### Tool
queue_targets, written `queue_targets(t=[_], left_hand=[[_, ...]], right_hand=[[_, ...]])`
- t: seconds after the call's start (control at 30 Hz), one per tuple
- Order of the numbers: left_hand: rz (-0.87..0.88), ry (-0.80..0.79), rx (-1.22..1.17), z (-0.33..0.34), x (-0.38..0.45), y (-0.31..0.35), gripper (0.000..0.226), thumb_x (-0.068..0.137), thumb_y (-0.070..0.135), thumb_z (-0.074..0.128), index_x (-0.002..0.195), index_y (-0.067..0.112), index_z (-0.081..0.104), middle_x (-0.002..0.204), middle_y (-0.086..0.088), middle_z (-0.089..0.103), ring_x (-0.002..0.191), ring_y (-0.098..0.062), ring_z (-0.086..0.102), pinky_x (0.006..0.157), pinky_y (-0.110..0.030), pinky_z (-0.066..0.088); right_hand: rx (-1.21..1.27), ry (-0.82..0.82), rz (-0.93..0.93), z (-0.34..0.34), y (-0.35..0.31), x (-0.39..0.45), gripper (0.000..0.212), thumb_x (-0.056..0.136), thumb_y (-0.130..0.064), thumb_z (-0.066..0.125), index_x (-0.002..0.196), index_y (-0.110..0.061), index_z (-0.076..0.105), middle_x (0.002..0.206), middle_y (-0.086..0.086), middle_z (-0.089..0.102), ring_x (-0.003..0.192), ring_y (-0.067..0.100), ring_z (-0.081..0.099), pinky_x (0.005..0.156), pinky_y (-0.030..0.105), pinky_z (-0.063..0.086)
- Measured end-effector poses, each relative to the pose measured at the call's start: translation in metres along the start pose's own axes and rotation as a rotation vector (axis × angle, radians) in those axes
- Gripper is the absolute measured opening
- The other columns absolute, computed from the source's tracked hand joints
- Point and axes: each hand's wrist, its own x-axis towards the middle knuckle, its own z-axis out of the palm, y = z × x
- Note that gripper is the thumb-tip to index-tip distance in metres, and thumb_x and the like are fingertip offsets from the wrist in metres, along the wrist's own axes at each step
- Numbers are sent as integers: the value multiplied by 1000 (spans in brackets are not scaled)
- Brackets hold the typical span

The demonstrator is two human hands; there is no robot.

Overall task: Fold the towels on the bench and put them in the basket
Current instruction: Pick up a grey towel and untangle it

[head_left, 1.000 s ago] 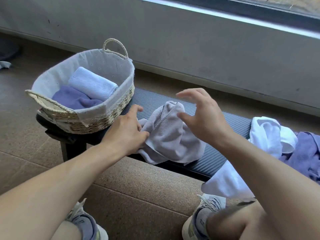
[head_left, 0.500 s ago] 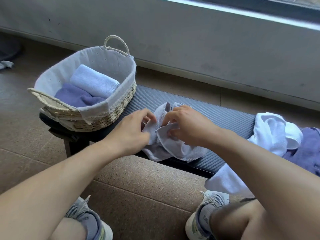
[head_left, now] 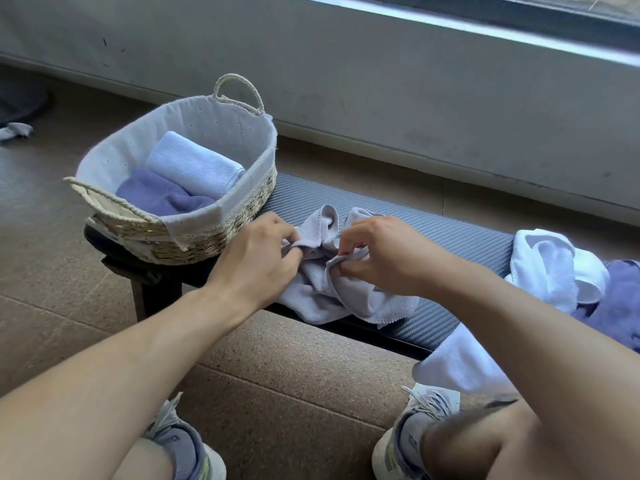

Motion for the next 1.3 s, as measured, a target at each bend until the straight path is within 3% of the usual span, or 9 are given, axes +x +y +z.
queue_targets(t=[0.17,0.27,0.37,0.57,0.73,0.87,1.03,1.13,1.3], left_hand=[[-96,53,-298,-5,0,11,45,96,47,62,65,15,66,56,2,66,58,-15,65,62,-38,54],[-64,32,-386,-4,-3,15,34,96,41,65,69,21,72,63,10,71,61,-10,69,68,-39,58],[-83,4,-302,-6,-5,15,20,85,45,76,77,27,72,70,12,71,66,-6,65,69,-33,56],[88,-242,87,-3,-17,13,59,65,47,89,114,38,57,98,17,52,93,-7,51,86,-32,48],[117,-116,179,5,-16,14,31,80,46,77,103,33,62,94,14,51,99,-13,53,85,-38,50],[141,-109,246,9,-13,11,33,80,59,70,96,32,62,93,14,53,100,-14,54,86,-37,48],[181,-60,304,15,-13,12,17,88,43,64,90,26,68,90,9,56,97,-19,59,83,-36,44],[93,-2,143,13,-11,11,15,90,40,65,86,27,71,83,13,60,88,-16,62,76,-35,51],[-127,99,-532,7,-9,25,12,87,33,75,81,23,73,70,9,73,68,-11,70,70,-36,59]], right_hand=[[130,93,-41,-7,-2,-6,13,89,-34,73,100,-27,72,92,-7,71,76,9,59,71,30,48],[235,154,-43,-11,-3,-8,11,87,-29,77,97,-26,74,85,-12,70,70,-1,58,66,24,46],[276,155,-26,-14,-5,-10,11,85,-31,80,93,-26,74,85,-12,73,78,8,66,71,31,53],[165,108,14,-12,-1,-13,13,85,-34,79,96,-28,75,88,-8,71,83,12,66,75,34,54],[167,88,22,-11,-2,-12,13,87,-38,77,96,-29,76,89,-9,73,85,9,66,76,31,53],[152,92,16,-10,-4,-12,13,88,-39,75,97,-30,76,89,-8,74,85,10,67,76,31,53],[164,98,14,-9,-4,-12,12,87,-39,76,95,-31,76,89,-8,74,85,10,67,76,34,54],[174,130,2,-10,-4,-12,13,86,-42,76,93,-31,77,90,-13,73,85,7,64,77,33,51],[261,202,-25,-15,-7,-13,8,84,-40,79,88,-33,79,84,-13,74,80,1,64,78,30,52]])
